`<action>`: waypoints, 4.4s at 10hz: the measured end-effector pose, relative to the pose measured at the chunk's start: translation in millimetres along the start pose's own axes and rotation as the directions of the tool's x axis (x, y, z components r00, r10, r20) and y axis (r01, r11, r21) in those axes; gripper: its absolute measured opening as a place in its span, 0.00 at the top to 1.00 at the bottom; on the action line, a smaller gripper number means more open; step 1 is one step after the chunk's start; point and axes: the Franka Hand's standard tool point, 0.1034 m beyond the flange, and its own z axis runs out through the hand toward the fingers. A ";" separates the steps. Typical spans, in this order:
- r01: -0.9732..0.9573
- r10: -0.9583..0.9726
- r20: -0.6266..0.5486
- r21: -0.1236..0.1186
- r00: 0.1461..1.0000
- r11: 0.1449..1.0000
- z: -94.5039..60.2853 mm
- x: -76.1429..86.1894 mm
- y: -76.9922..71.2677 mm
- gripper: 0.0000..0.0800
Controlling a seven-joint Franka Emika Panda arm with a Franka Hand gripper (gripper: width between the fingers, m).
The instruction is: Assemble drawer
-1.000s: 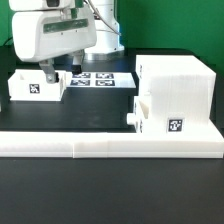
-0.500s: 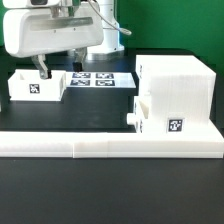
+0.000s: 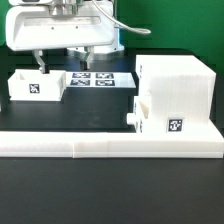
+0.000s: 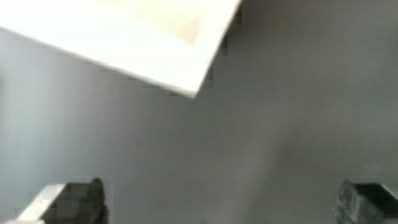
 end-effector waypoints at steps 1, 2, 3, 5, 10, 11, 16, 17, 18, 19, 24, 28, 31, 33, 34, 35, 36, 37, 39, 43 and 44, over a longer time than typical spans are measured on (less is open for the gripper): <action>-0.067 0.067 0.017 0.007 0.998 0.998 0.5 -4.5 0.6 0.19; -0.156 0.156 0.025 0.010 0.987 0.988 2.6 -11.0 2.4 0.19; -0.239 0.239 0.032 0.016 0.971 0.971 4.6 -16.3 4.2 0.19; -0.333 0.333 0.031 0.019 0.943 0.943 4.5 -13.5 0.9 0.19; -0.336 0.335 0.046 0.015 0.941 0.942 12.4 -37.1 -4.2 0.19; -0.281 0.281 0.037 0.006 0.959 0.960 17.1 -49.4 -4.4 0.19; -0.170 0.169 0.046 -0.001 0.984 0.986 47.6 -72.5 -14.3 0.19; -0.157 0.156 0.047 0.002 0.987 0.988 50.0 -69.8 -13.8 0.19; -0.151 0.151 0.046 0.001 0.988 0.989 50.3 -71.5 -8.1 0.19; -0.161 0.161 0.045 -0.001 0.986 0.987 50.3 -74.2 -3.3 0.19; -0.162 0.162 0.044 -0.002 0.986 0.987 50.7 -75.3 -3.2 0.70; -0.162 0.162 0.044 -0.002 0.986 0.987 50.6 -75.0 -3.0 0.95; -0.162 0.162 0.044 -0.002 0.986 0.987 50.6 -75.0 -3.0 0.95; -0.165 0.164 0.050 0.003 0.985 0.986 49.5 -73.6 -5.0 0.95; -0.169 0.166 0.082 0.033 0.983 0.985 39.2 -64.2 -13.4 0.95; -0.175 0.172 0.073 0.035 0.982 0.984 25.8 -53.0 -17.9 0.95; -0.179 0.176 0.066 0.037 0.982 0.983 15.6 -43.1 -23.6 0.95; -0.175 0.172 0.062 0.043 0.983 0.984 8.2 -30.3 -28.0 0.95; -0.172 0.170 0.055 0.052 0.984 0.984 -0.4 -7.0 -33.3 0.95; 0.084 -0.085 0.032 0.049 0.996 0.995 11.1 -14.8 -31.6 0.95; 0.184 -0.186 0.036 0.059 0.982 0.981 13.5 -8.5 -34.4 0.95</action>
Offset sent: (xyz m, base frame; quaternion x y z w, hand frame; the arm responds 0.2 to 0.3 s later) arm 0.0000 0.0000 0.0000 0.0000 0.0000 0.1296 0.9916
